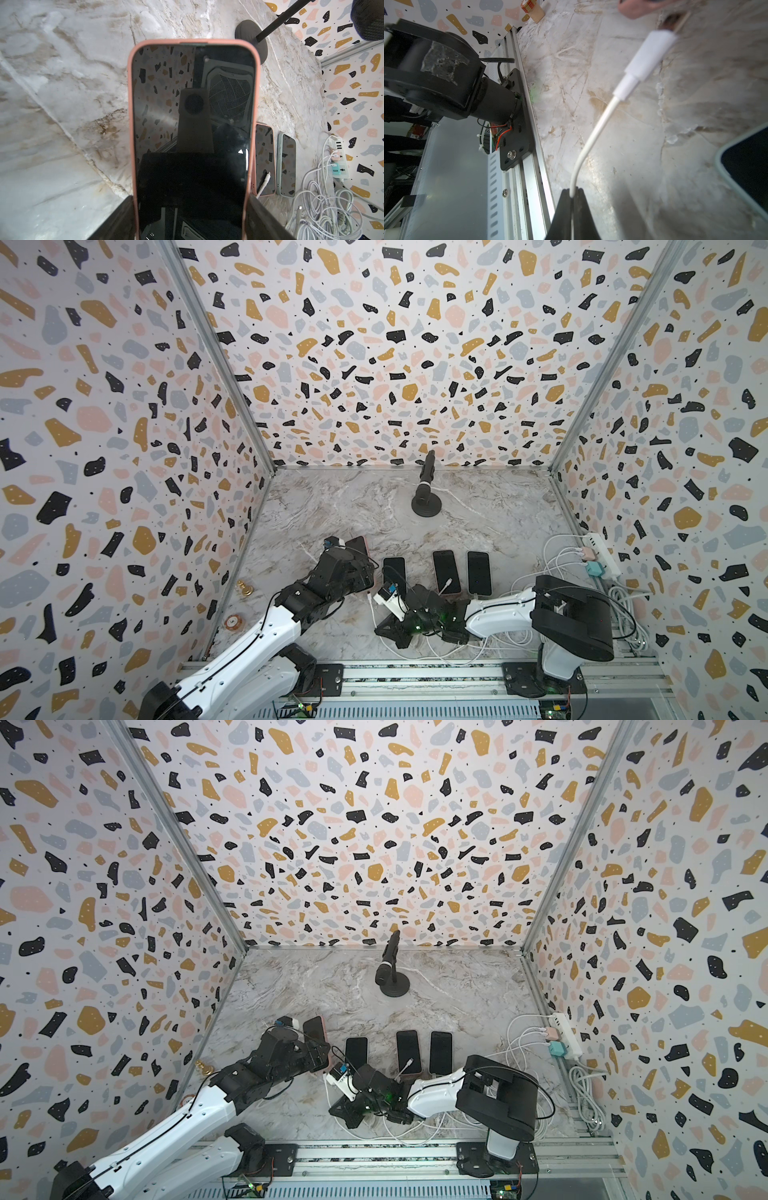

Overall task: Unplug the charging cable from the phone
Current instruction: Remove the charging cable from the phone.

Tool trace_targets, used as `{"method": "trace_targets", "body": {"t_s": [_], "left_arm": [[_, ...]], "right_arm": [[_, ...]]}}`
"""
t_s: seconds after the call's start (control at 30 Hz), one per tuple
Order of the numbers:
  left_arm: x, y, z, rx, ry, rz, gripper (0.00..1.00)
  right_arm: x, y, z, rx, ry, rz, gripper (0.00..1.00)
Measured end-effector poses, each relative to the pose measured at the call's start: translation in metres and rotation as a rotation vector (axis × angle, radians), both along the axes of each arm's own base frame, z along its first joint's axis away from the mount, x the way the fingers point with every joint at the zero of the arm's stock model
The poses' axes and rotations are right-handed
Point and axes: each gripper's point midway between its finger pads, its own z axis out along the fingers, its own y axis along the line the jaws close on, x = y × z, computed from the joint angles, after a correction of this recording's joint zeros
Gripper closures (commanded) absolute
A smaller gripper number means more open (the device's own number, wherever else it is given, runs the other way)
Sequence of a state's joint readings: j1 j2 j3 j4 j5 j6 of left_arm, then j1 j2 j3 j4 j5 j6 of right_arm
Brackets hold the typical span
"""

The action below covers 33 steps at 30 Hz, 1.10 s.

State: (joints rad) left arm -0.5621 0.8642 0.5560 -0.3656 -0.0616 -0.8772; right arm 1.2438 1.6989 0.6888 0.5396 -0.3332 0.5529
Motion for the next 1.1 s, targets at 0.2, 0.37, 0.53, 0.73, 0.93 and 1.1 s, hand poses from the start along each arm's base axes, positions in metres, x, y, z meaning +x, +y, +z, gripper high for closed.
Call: {"method": "trace_targets", "body": {"t_s": [0.2, 0.37, 0.53, 0.73, 0.93, 1.1], "left_arm": [[0.004, 0.009, 0.001, 0.046, 0.002, 0.040, 0.46], [0.013, 0.009, 0.020, 0.054, -0.024, 0.063, 0.47], [0.016, 0.014, 0.030, 0.073, -0.039, 0.088, 0.47], [0.007, 0.027, 0.027, 0.117, -0.021, 0.111, 0.46], [0.006, 0.028, 0.021, 0.135, 0.002, 0.112, 0.46], [0.007, 0.027, 0.007, 0.166, 0.048, 0.108, 0.46]], "right_arm": [[-0.002, -0.003, -0.004, -0.011, 0.007, 0.004, 1.00], [-0.005, -0.010, -0.013, -0.030, 0.015, 0.005, 1.00], [-0.004, -0.011, -0.016, -0.038, 0.017, -0.003, 1.00], [-0.003, -0.002, -0.029, -0.063, 0.036, 0.006, 1.00], [-0.003, 0.003, -0.032, -0.069, 0.043, 0.012, 0.77], [-0.002, 0.001, -0.032, -0.077, 0.040, 0.006, 0.50]]}}
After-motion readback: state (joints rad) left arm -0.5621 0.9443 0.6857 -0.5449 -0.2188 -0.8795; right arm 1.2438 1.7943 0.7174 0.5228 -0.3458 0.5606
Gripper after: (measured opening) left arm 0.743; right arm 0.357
